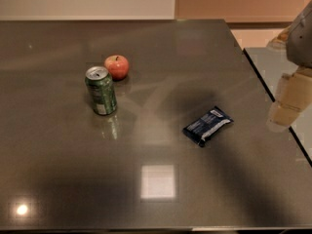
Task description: Pick rxbar blueberry
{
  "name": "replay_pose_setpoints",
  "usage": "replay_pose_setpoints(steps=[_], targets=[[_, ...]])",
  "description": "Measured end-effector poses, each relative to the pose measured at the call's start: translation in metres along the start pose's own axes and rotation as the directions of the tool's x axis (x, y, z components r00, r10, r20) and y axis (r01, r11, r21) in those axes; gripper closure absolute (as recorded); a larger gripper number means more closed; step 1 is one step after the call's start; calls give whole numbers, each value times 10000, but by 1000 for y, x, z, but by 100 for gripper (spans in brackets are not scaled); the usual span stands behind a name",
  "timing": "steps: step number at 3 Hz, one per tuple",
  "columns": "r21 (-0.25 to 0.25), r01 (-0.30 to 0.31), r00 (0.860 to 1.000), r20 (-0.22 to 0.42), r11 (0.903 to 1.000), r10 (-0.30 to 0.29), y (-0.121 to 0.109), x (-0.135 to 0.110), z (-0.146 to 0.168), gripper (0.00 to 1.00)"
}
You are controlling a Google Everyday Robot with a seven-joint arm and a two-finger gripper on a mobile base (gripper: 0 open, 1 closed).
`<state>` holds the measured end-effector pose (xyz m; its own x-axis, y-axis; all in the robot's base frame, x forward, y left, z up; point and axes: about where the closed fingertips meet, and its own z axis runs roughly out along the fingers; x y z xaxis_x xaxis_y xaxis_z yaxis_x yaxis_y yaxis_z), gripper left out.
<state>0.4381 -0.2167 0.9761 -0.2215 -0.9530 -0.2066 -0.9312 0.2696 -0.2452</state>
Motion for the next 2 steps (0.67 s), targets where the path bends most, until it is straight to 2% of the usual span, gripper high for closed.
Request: replay_pose_setpoints(steps=[1, 2], targets=[[2, 0, 10000, 1, 10000, 0, 0, 0, 0, 0], [-143, 206, 9993, 311, 9997, -202, -7, -7, 8, 0]])
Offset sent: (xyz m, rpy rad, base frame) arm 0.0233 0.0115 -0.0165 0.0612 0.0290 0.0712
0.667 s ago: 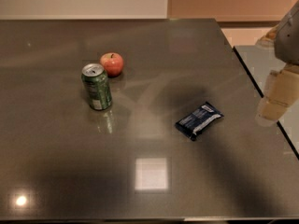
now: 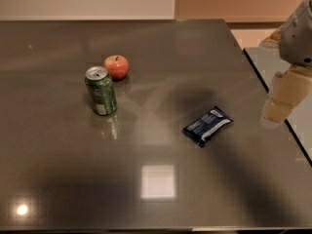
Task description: Pick rxbar blueberry
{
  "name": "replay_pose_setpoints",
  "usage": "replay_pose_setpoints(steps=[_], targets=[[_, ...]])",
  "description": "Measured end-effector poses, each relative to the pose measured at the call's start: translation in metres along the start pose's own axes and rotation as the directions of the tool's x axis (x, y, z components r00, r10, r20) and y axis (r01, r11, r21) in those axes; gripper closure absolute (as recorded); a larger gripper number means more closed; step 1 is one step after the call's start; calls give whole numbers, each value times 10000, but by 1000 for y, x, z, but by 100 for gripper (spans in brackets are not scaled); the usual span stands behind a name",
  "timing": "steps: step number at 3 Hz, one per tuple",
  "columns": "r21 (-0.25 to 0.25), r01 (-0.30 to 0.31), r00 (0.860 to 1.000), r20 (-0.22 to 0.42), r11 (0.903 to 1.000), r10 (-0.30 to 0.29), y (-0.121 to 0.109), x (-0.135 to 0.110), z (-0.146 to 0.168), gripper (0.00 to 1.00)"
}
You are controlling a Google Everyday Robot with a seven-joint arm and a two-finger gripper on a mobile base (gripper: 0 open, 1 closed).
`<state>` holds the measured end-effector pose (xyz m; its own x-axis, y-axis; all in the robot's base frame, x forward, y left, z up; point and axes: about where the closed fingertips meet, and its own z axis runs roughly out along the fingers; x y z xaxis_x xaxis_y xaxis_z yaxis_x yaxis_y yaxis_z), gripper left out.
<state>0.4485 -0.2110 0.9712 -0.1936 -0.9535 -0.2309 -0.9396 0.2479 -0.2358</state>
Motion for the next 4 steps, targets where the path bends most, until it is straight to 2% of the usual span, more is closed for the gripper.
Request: replay_pose_setpoints(steps=[1, 2, 4], targets=[[-423, 394, 9976, 579, 9983, -369, -7, -5, 24, 0], [-909, 1177, 9847, 1394, 9889, -1044, -9, -10, 56, 0], [-1635, 2463, 9486, 2428, 9553, -2030, -5, -16, 100, 0]])
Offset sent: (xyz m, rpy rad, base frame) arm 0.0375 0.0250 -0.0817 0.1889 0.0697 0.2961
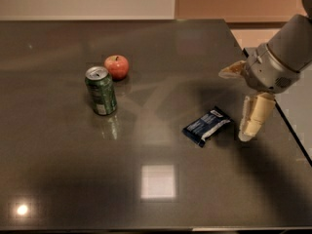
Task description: Pick rxbar blueberry
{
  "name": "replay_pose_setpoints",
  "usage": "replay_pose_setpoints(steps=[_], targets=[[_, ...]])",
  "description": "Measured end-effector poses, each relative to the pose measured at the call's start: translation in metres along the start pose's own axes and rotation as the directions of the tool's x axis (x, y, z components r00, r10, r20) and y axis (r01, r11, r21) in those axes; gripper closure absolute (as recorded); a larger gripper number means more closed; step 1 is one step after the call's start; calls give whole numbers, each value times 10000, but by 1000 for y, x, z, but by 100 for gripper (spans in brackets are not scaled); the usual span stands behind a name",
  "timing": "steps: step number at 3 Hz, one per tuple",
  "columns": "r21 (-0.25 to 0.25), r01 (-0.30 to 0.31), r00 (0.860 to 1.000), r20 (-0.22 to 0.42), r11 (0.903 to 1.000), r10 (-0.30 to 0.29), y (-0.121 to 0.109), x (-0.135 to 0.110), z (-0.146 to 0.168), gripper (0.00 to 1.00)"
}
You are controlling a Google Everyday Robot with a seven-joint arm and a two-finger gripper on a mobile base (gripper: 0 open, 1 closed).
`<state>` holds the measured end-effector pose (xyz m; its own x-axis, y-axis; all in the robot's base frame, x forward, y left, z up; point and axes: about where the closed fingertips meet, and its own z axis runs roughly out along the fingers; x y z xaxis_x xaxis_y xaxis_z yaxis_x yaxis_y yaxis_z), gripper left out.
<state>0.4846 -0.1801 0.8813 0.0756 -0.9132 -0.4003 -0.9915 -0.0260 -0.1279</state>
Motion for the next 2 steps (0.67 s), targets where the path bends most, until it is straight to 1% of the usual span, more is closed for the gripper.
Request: replay_pose_setpoints(steps=[1, 2], targets=[[-330, 405, 9990, 194, 9986, -399, -1, 0, 16, 0], [-658, 731, 9968, 368, 9952, -708, -1, -1, 32, 0]])
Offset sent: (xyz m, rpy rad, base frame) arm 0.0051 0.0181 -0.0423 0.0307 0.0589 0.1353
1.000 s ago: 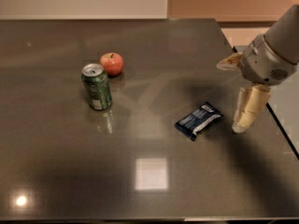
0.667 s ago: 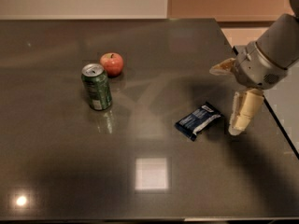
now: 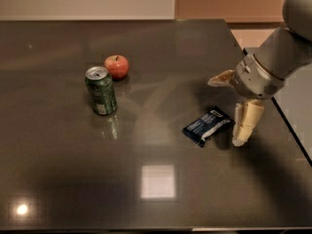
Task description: Pick rxbar blueberry
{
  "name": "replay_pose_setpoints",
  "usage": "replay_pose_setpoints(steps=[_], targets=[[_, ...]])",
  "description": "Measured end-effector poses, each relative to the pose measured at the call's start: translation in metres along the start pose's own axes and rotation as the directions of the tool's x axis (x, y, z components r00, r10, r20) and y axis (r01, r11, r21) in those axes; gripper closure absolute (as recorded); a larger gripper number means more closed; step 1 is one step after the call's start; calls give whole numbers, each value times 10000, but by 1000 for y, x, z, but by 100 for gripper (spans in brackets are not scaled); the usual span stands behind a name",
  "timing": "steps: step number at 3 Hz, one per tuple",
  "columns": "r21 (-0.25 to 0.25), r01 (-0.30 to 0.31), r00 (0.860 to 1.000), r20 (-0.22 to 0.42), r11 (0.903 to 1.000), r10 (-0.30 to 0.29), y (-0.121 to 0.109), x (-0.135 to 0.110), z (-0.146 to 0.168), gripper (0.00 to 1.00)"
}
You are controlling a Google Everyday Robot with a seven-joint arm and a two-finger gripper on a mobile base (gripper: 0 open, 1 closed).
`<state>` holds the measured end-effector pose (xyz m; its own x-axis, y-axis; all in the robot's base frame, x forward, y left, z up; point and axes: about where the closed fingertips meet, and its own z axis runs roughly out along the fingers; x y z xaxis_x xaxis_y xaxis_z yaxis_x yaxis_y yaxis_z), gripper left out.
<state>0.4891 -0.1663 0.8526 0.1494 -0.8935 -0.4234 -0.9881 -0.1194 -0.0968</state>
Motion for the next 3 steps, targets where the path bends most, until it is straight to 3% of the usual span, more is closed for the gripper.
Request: replay_pose_setpoints(steps=[1, 2, 3], targets=[[-614, 263, 9996, 72, 9978, -260, 3, -3, 20, 0], [-706, 292, 9996, 69, 9971, -288, 4, -4, 23, 2], [-917, 333, 9994, 45, 9952, -331, 7, -6, 31, 24]])
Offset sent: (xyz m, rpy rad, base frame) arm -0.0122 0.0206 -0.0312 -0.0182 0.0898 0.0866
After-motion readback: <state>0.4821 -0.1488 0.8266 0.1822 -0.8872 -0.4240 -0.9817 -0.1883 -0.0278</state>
